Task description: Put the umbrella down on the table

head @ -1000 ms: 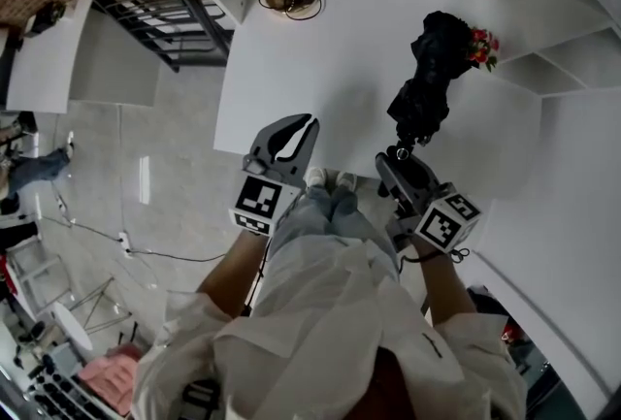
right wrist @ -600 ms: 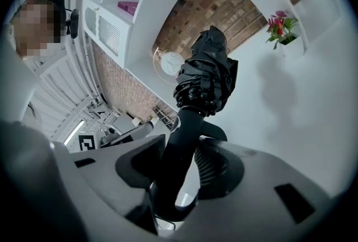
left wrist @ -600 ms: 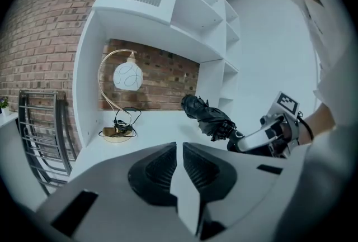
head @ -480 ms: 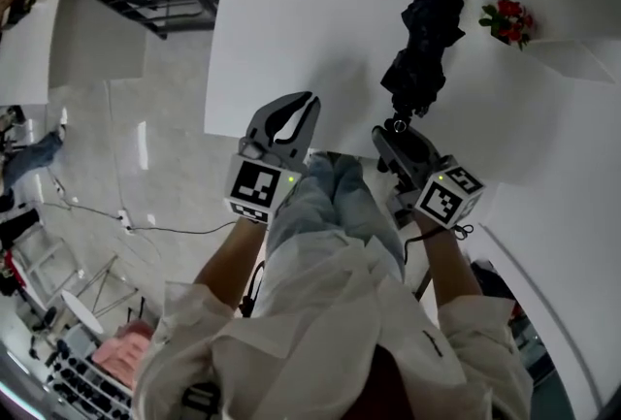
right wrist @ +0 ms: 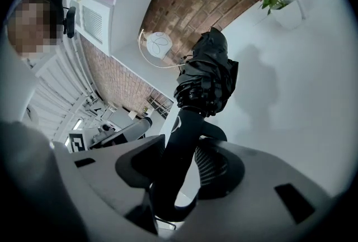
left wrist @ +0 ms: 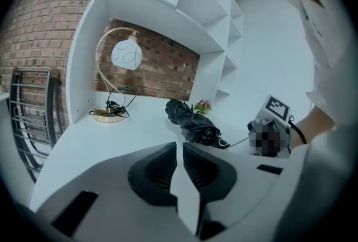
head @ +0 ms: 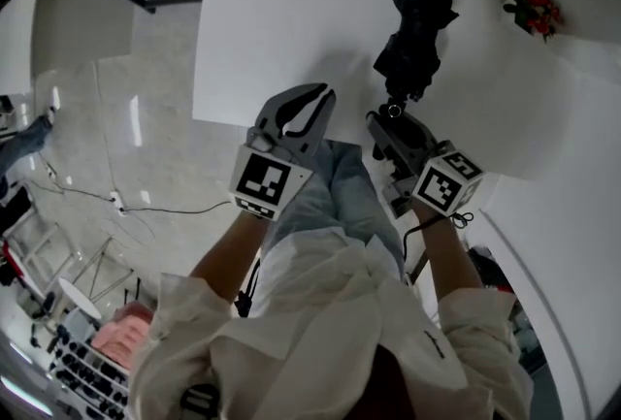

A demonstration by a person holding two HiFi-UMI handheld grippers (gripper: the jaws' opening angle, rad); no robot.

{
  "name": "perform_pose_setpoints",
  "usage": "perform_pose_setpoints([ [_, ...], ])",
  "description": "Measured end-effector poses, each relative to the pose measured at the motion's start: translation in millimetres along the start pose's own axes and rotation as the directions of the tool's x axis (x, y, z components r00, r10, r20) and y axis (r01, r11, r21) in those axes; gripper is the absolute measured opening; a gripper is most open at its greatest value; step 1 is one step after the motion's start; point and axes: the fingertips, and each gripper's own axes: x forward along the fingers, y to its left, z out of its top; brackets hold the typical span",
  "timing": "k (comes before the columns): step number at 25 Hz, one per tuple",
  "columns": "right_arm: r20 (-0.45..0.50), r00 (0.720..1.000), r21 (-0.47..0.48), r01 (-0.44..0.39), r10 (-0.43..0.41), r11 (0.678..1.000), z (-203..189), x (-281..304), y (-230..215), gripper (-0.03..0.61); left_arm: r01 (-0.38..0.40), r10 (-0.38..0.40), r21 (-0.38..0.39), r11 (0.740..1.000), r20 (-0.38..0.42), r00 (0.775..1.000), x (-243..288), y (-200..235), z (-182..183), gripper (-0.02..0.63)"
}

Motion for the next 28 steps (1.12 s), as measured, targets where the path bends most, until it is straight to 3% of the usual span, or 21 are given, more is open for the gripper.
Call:
perform_pose_setpoints([
  [23,-0.036,0.998,0.067,0.051,-0.049,0.996,-21,30,-31,0.189,0.001,-0.003,-0.049,0.999,-0.03,1.0,-7,8,-34,0.054],
  [28,-0.049,0.996,0.046,0.074,-0.072,0.996,-24,31,-39,0.187,-0.006,0.004,-0.057,0.998,-0.034,0.999,-9,10,-37,0.054],
])
